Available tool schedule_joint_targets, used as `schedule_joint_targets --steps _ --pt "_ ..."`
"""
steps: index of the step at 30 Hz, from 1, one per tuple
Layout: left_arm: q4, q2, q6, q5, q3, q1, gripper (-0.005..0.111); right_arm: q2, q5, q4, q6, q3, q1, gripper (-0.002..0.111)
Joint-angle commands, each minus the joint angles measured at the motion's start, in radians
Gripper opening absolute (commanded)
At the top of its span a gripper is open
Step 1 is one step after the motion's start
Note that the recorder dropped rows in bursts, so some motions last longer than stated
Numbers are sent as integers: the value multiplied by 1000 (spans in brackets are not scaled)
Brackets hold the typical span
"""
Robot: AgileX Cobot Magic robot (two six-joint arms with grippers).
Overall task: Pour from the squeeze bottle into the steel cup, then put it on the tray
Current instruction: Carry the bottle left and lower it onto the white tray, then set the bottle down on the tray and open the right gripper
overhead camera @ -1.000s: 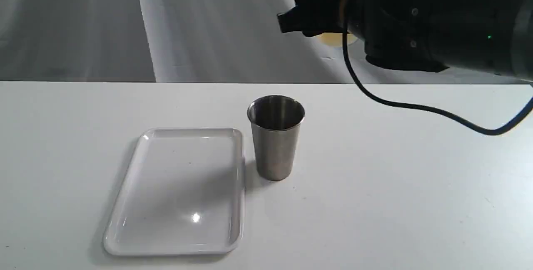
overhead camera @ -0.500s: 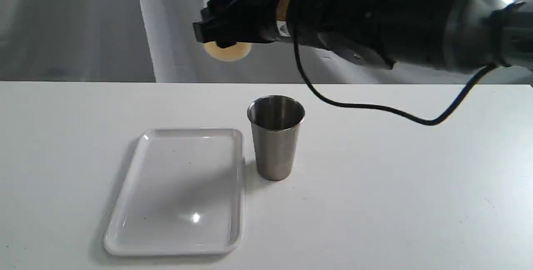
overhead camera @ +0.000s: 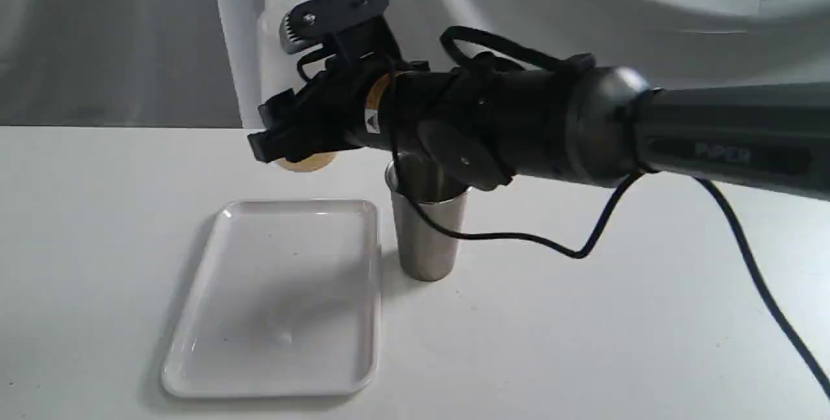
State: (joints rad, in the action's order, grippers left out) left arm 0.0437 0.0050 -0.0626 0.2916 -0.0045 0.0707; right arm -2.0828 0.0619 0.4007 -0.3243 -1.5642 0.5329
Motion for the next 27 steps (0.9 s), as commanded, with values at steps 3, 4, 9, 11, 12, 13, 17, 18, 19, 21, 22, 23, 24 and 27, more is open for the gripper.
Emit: schedule_joint_targets --steps 3,4,9,11,12,13,17,18,19,21,22,23,24,27 --pt "1 -5 2 -7 4 3 8 -10 36 -26 59 -8 47 41" --pt "1 -5 2 -7 4 3 8 -16 36 -42 68 -8 57 41" --pt "1 -5 2 -7 4 3 8 -49 25 -76 94 -8 88 41" --pt "1 -5 2 -7 4 3 8 -57 16 -87 112 -8 97 41" --pt "1 -5 2 -7 4 3 8 -66 14 -87 115 -8 104 41" --pt "1 -5 2 -7 4 3 8 -69 10 -87 115 -8 108 41" --pt "1 -5 2 -7 4 3 8 -88 -26 -87 137 -8 115 41" --pt "1 -5 2 -7 4 3 8 -90 -40 -87 157 -8 115 41" --pt "1 -5 2 -7 4 3 8 -97 -51 -87 176 -8 118 41" --pt "1 -5 2 -7 4 3 8 -105 -53 -87 188 -8 118 41" --pt "1 -5 2 -7 4 3 8 -107 -53 -87 188 -8 118 41" --pt "1 -5 2 -7 4 3 8 -112 -56 -87 188 -8 118 41" --pt "1 -5 2 -7 4 3 8 -119 -56 -87 188 -8 118 41" --pt "1 -5 2 -7 4 3 8 -129 -62 -94 186 -8 118 41"
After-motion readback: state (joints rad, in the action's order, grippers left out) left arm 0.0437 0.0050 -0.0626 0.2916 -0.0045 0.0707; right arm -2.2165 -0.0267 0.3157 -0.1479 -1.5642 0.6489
